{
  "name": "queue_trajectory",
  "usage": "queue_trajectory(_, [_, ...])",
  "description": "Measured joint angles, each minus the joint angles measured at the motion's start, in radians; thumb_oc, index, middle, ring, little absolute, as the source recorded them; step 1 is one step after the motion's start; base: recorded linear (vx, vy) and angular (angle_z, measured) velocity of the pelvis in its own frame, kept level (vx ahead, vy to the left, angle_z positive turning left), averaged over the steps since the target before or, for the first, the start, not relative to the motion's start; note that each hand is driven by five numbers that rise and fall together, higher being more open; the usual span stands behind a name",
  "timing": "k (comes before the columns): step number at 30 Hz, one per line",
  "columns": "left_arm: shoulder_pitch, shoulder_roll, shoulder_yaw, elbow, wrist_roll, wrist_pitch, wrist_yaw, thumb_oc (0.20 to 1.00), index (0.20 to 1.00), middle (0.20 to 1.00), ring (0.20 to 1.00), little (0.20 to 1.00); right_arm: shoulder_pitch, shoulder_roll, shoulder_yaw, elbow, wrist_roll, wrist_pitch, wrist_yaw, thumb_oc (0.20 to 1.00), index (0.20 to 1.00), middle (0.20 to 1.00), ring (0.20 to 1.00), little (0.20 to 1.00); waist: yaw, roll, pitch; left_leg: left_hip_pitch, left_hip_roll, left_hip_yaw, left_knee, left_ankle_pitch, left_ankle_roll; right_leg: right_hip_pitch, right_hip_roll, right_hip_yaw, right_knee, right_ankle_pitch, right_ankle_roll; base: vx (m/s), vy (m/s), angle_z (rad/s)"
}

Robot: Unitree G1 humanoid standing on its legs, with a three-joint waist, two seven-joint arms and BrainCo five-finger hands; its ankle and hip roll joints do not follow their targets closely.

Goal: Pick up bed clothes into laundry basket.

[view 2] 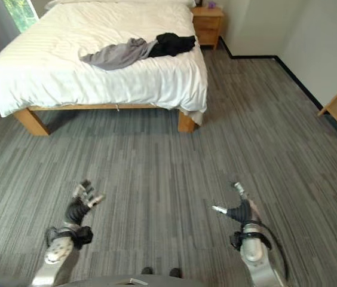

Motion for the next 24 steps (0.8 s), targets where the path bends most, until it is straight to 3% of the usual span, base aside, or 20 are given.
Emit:
queue_trajectory(1, [0.027,0.056,-0.001,-0.081,-0.010,0.003,-0.041,1.000,1.000,1.000,1.000,1.000,0.030,-0.004,-0.014,-0.081,0.057,-0.028,0.041,1.000,1.000,1.000,1.000,1.000,-0.001,0.000,0.010,0.000,0.001,0.000,0.000,-0.001,-0.001,-0.001,0.001,0.000,-0.001,-0.003,0.003,0.01,-0.063,-0.02])
queue_trajectory(3, [0.049,0.074,0.008,-0.125,-0.014,-0.023,-0.081,1.000,1.000,1.000,1.000,1.000,0.035,-0.002,-0.016,-0.091,0.117,-0.074,0.077,1.000,1.000,1.000,1.000,1.000,0.000,-0.003,0.018,0.001,0.001,0.003,-0.001,-0.002,-0.003,-0.002,0.001,0.006,0.000,-0.002,0.002,0.03,-0.059,-0.06])
queue_trajectory(6, [0.028,0.031,-0.026,-0.082,-0.085,-0.021,-0.123,1.000,1.000,1.000,1.000,1.000,-0.007,0.011,0.017,-0.040,0.162,-0.075,0.133,1.000,1.000,1.000,1.000,1.000,0.002,0.004,0.022,0.003,0.002,0.007,-0.001,-0.006,-0.007,-0.007,0.002,0.016,-0.004,-0.007,0.009,0.03,-0.055,-0.08])
queue_trajectory(14, [0.004,0.016,-0.107,-0.040,-0.093,-0.016,-0.136,1.000,1.000,1.000,1.000,1.000,-0.055,0.008,0.084,-0.020,0.198,-0.078,0.152,1.000,1.000,1.000,1.000,1.000,0.006,0.016,0.033,-0.006,0.012,0.028,0.014,-0.014,-0.023,-0.007,0.013,0.035,0.001,-0.003,0.004,0.01,-0.067,-0.08])
queue_trajectory(17, [-0.090,0.012,-0.127,0.007,-0.093,-0.017,-0.136,1.000,1.000,1.000,1.000,1.000,-0.101,0.006,0.094,-0.026,0.198,-0.080,0.150,1.000,1.000,1.000,1.000,1.000,0.018,-0.031,0.082,-0.158,-0.033,0.028,0.262,-0.019,-0.032,-0.028,-0.031,0.007,-0.002,0.000,-0.023,-0.02,-0.064,0.33])
queue_trajectory(19, [-0.129,0.004,-0.127,0.047,-0.092,-0.017,-0.130,1.000,1.000,1.000,1.000,1.000,-0.143,0.000,0.094,-0.026,0.197,-0.081,0.147,1.000,1.000,1.000,1.000,1.000,0.033,-0.042,0.116,-0.246,-0.048,0.027,0.441,-0.015,-0.040,-0.021,-0.049,0.013,0.001,0.008,-0.045,0.07,-0.033,0.00])
queue_trajectory(20, [-0.119,0.005,-0.126,0.059,-0.092,-0.017,-0.122,1.000,1.000,1.000,1.000,1.000,-0.159,0.001,0.094,-0.035,0.197,-0.082,0.137,1.000,1.000,1.000,1.000,1.000,0.038,-0.048,0.122,-0.312,-0.044,0.005,0.528,-0.041,-0.065,-0.021,-0.049,0.016,0.000,0.003,-0.052,0.13,-0.008,-0.12])
queue_trajectory(22, [-0.113,0.006,-0.123,0.060,-0.091,-0.017,-0.120,1.000,1.000,1.000,1.000,1.000,-0.157,0.001,0.093,-0.042,0.196,-0.082,0.125,1.000,1.000,1.000,1.000,1.000,0.040,-0.049,0.127,-0.332,-0.015,0.003,0.502,-0.047,-0.073,-0.015,-0.047,0.013,0.001,-0.006,-0.051,0.23,0.027,0.03])
queue_trajectory(24, [-0.115,0.001,-0.126,0.063,-0.090,-0.017,-0.115,1.000,1.000,1.000,1.000,1.000,-0.162,0.001,0.093,-0.043,0.197,-0.082,0.121,1.000,1.000,1.000,1.000,1.000,0.038,-0.051,0.134,-0.322,0.023,0.008,0.313,-0.032,-0.063,-0.010,-0.050,0.018,0.001,-0.012,-0.051,0.33,0.078,0.02])
